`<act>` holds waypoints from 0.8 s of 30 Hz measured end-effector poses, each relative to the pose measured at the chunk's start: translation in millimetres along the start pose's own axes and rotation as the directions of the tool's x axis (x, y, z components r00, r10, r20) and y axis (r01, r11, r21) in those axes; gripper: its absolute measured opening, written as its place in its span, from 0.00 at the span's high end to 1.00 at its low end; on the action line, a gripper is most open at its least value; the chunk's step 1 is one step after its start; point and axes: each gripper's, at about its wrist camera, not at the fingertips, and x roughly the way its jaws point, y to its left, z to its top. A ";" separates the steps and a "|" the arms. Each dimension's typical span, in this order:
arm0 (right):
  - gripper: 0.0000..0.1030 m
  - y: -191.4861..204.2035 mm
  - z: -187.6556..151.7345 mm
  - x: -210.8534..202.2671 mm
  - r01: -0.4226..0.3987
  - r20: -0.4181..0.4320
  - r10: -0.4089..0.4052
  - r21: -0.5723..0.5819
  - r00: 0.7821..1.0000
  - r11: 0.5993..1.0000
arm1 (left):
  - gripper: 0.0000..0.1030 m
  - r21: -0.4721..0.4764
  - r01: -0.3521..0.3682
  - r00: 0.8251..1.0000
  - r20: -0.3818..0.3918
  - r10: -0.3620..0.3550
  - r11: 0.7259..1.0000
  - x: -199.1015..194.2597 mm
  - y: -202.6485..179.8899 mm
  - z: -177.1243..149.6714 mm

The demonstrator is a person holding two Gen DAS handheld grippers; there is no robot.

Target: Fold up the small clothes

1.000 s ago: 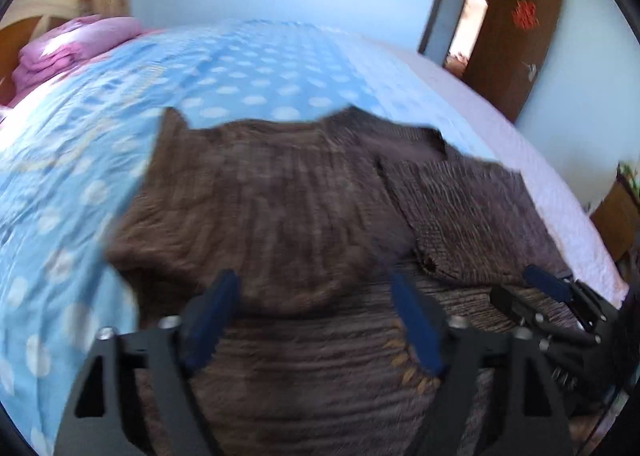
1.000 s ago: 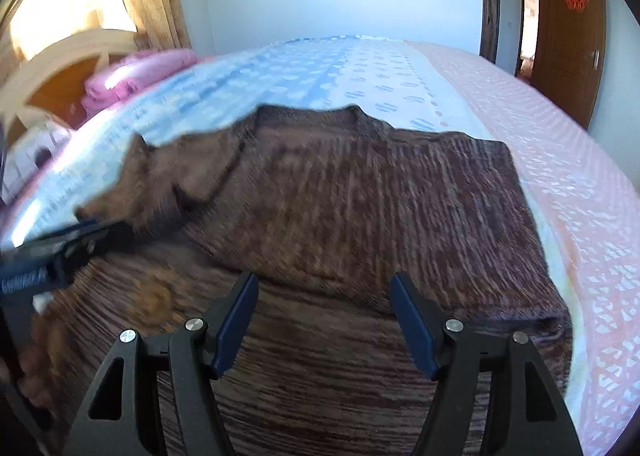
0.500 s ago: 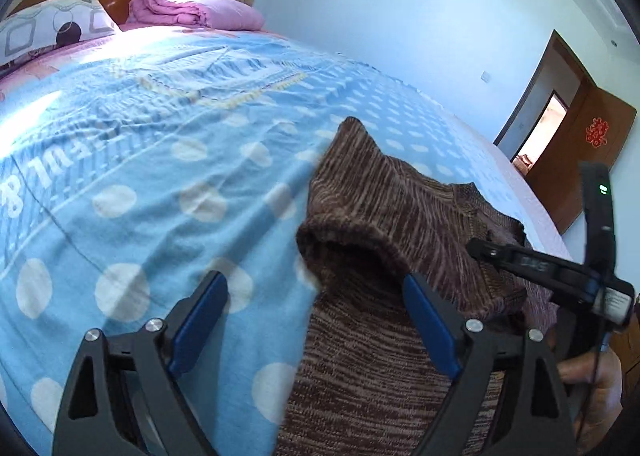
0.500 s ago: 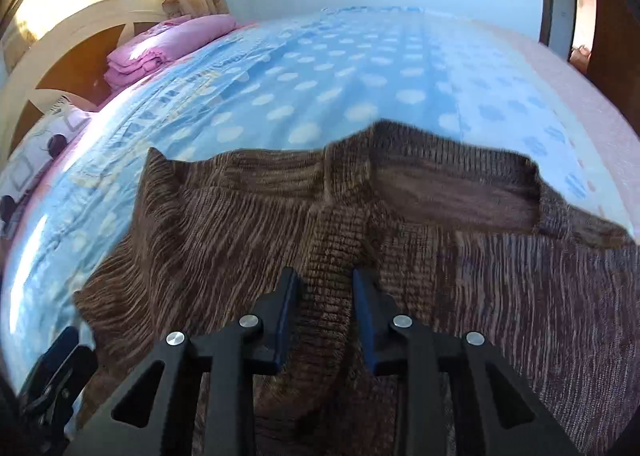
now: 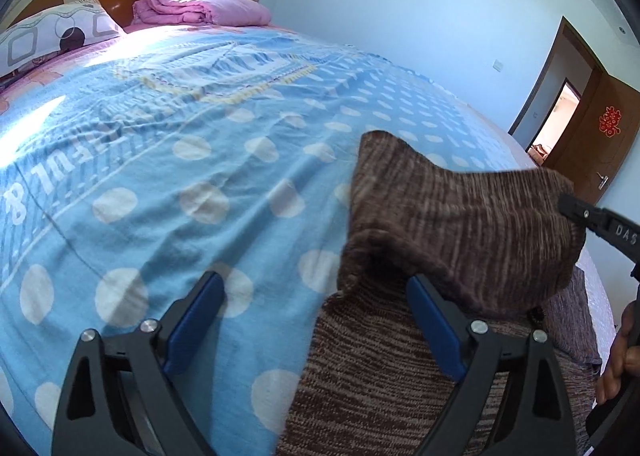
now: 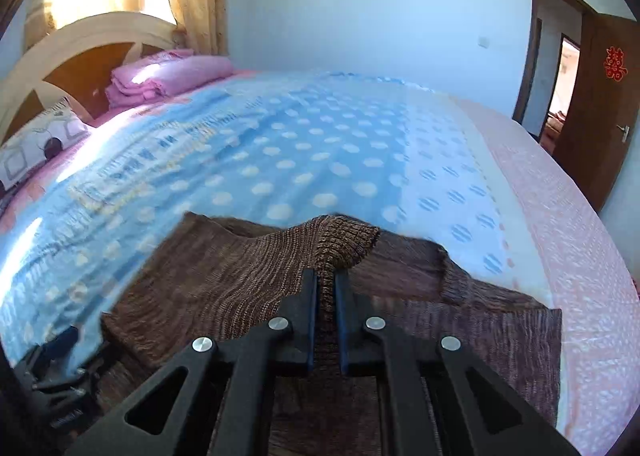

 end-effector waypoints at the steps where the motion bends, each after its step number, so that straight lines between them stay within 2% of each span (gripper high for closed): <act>1: 0.90 -3.8 -3.0 8.3 0.018 -0.027 -0.018 0.000 0.999 1.000 | 0.08 0.000 -0.002 1.000 0.000 0.002 1.000 0.8 0.3 0.4; 3: 0.79 -19.0 -13.1 18.6 0.114 -0.075 -0.112 0.026 0.991 0.993 | 0.08 -0.004 -0.004 1.000 0.001 0.004 1.000 0.8 1.3 0.5; 5: 0.78 -36.9 -23.4 9.4 0.138 -0.068 -0.131 0.107 0.989 0.985 | 0.08 -0.007 -0.004 1.000 0.001 0.004 1.000 0.8 2.2 0.6; 8: 0.72 -68.7 -45.5 -17.3 0.009 -0.035 0.001 0.294 0.999 0.956 | 0.08 -0.004 -0.005 1.000 0.002 0.005 1.000 0.4 2.1 0.4; 11: 0.66 -75.1 -69.7 -38.5 -0.080 0.006 0.084 0.396 0.996 0.915 | 0.08 -0.008 -0.003 1.000 0.002 0.003 1.000 0.2 1.8 0.2; 14: 0.66 -56.6 -83.1 -38.2 -0.163 -0.004 0.178 0.379 0.984 0.911 | 0.08 -0.006 -0.005 1.000 0.001 0.005 1.000 0.3 1.9 0.2; 17: 0.66 -36.7 -82.8 -25.4 -0.139 -0.035 0.161 0.341 0.986 0.930 | 0.08 -0.009 -0.001 1.000 0.002 0.001 1.000 0.4 2.3 0.2; 19: 0.66 -31.3 -80.5 -15.3 -0.157 -0.033 0.179 0.342 0.983 0.926 | 0.08 -0.010 0.002 1.000 0.004 -0.002 1.000 -0.7 2.3 0.0; 20: 0.68 -28.1 -78.6 -12.6 -0.155 -0.036 0.176 0.328 0.984 0.932 | 0.08 -0.010 0.004 1.000 0.006 -0.004 1.000 -0.6 2.5 0.2; 21: 0.86 -25.3 -77.1 -12.6 -0.161 -0.040 0.181 0.307 0.983 0.938 | 0.08 -0.010 0.004 1.000 0.006 -0.004 1.000 -1.0 2.1 0.0; 22: 0.93 -21.9 -73.8 -12.4 -0.172 -0.047 0.193 0.286 0.980 0.943 | 0.08 -0.008 0.002 1.000 0.004 -0.002 1.000 -0.6 2.2 0.1; 24: 0.96 -18.5 -66.8 -24.5 -0.156 -0.025 0.167 0.246 0.986 0.957 | 0.08 -0.003 -0.004 1.000 0.002 0.004 1.000 -0.9 1.4 -0.1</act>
